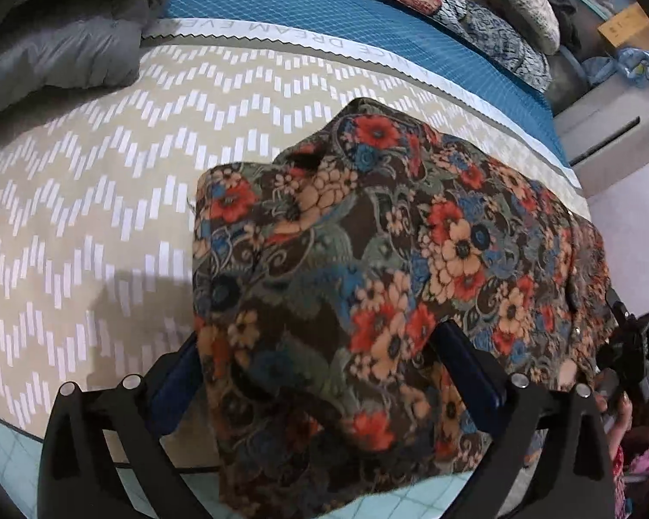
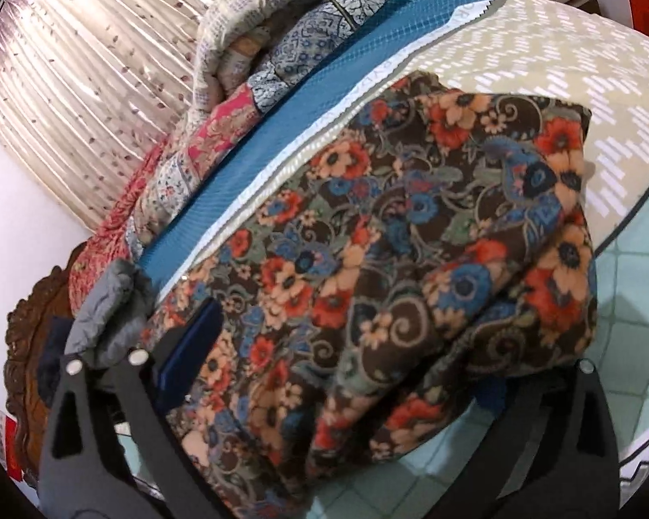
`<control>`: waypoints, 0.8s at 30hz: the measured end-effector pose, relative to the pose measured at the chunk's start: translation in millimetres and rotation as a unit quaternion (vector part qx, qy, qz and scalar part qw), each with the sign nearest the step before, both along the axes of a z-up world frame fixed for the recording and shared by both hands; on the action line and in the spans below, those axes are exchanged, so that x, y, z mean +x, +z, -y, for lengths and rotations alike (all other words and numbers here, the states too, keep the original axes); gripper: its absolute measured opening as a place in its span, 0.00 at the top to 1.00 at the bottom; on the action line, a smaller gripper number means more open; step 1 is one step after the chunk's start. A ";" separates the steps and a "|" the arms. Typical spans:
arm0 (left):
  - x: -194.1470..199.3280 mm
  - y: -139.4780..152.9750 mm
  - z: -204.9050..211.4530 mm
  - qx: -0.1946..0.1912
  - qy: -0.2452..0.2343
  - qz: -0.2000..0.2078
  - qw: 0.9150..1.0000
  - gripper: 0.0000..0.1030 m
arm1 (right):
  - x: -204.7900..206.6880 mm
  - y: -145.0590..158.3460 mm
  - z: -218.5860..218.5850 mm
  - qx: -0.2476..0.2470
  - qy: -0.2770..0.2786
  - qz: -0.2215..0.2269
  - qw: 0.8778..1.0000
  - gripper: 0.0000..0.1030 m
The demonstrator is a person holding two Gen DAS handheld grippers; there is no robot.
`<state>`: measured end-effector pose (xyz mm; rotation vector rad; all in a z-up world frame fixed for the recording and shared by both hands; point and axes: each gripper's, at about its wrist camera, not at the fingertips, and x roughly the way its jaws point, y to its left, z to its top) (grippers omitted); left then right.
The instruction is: Fold large clothes
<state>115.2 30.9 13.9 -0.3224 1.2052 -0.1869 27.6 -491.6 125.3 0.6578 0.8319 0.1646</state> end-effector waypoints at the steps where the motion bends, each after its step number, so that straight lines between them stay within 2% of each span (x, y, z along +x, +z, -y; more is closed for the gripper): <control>1: 0.3 1.5 1.6 0.000 0.003 0.001 1.000 1.00 | 2.2 2.6 0.0 -0.002 -0.006 -0.006 1.000 0.19; 2: -0.1 6.4 4.9 -0.012 0.000 0.003 1.000 1.00 | 2.3 4.1 0.9 0.003 -0.011 -0.010 1.000 0.34; 3: -1.5 12.9 8.7 -0.019 -0.002 0.004 1.000 1.00 | 3.4 7.5 1.5 0.007 -0.013 -0.014 1.000 0.59; 4: -4.9 23.0 14.9 -0.014 -0.004 0.016 1.000 1.00 | 4.4 13.2 0.9 0.002 -0.013 -0.015 1.000 0.70; 5: -6.0 31.7 22.3 -0.012 -0.017 0.026 0.999 1.00 | 4.2 24.6 -3.5 0.003 -0.001 -0.003 1.000 0.76; 7: -10.6 49.2 32.7 0.005 -0.039 0.054 0.998 0.90 | 1.2 50.6 -16.6 0.001 0.023 0.029 0.999 0.79; 9: -15.6 65.5 32.8 -0.008 -0.041 0.079 0.996 0.87 | -4.3 81.4 -36.1 -0.027 0.049 0.059 0.997 0.80; 13: -25.7 96.7 17.3 -0.041 -0.034 0.114 0.992 0.85 | -17.2 137.8 -80.7 -0.058 0.096 0.115 0.987 0.81; 16: -39.0 121.7 -1.9 -0.047 -0.027 0.146 0.988 0.85 | -20.1 180.4 -118.3 -0.067 0.134 0.156 0.976 0.81; 20: -56.8 184.2 -73.6 -0.063 0.018 0.217 0.974 0.85 | -4.4 237.1 -184.8 -0.074 0.184 0.206 0.958 0.82; 24: -69.2 259.8 -163.9 -0.039 0.078 0.289 0.953 0.85 | 24.7 286.1 -264.1 -0.048 0.220 0.259 0.939 0.82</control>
